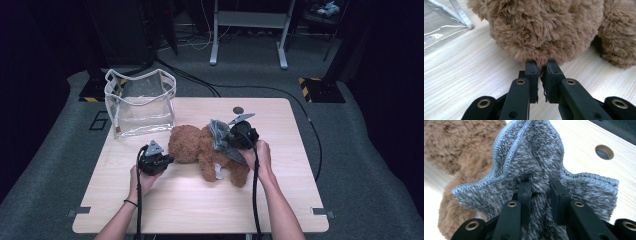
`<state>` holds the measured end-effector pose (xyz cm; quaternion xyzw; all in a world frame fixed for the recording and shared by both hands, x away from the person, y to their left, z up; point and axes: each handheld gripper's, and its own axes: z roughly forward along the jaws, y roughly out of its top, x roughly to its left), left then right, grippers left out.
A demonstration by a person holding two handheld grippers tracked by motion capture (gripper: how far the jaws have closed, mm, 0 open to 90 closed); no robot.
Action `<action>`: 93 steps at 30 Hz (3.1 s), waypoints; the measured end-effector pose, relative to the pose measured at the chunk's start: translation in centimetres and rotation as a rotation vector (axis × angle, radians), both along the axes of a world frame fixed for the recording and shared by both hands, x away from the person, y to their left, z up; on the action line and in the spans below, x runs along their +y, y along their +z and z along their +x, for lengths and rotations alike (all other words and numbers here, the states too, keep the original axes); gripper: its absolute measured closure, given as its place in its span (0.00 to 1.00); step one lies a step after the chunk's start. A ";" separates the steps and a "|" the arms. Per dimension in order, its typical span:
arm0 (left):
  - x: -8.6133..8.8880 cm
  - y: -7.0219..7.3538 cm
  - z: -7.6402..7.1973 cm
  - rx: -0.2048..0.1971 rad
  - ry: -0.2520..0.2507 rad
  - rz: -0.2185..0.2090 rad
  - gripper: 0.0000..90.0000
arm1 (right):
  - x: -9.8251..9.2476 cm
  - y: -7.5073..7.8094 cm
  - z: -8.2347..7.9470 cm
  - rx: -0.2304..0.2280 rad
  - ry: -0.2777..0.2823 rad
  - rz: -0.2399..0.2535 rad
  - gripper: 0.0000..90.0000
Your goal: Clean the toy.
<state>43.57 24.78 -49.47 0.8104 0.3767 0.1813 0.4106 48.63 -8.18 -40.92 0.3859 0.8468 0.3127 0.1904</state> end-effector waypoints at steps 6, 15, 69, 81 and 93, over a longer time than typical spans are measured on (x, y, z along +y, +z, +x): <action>0.0 -0.1 0.1 0.001 0.003 -0.001 0.92 | -1.5 -0.2 0.2 0.002 -0.053 0.003 0.81; -0.1 -0.2 0.2 0.004 0.003 0.005 0.92 | -3.8 -1.3 1.0 0.022 -0.120 0.030 0.81; 0.0 -0.9 0.8 0.044 0.005 0.040 0.94 | -1.9 -3.2 8.5 0.210 -0.113 0.066 0.80; 0.3 -1.0 0.8 0.054 0.015 0.023 0.94 | -4.0 -3.7 8.0 0.159 -0.186 -0.017 0.81; 0.3 -1.3 1.0 0.068 0.019 0.019 0.95 | -8.7 -3.6 6.6 0.114 -0.338 0.011 0.80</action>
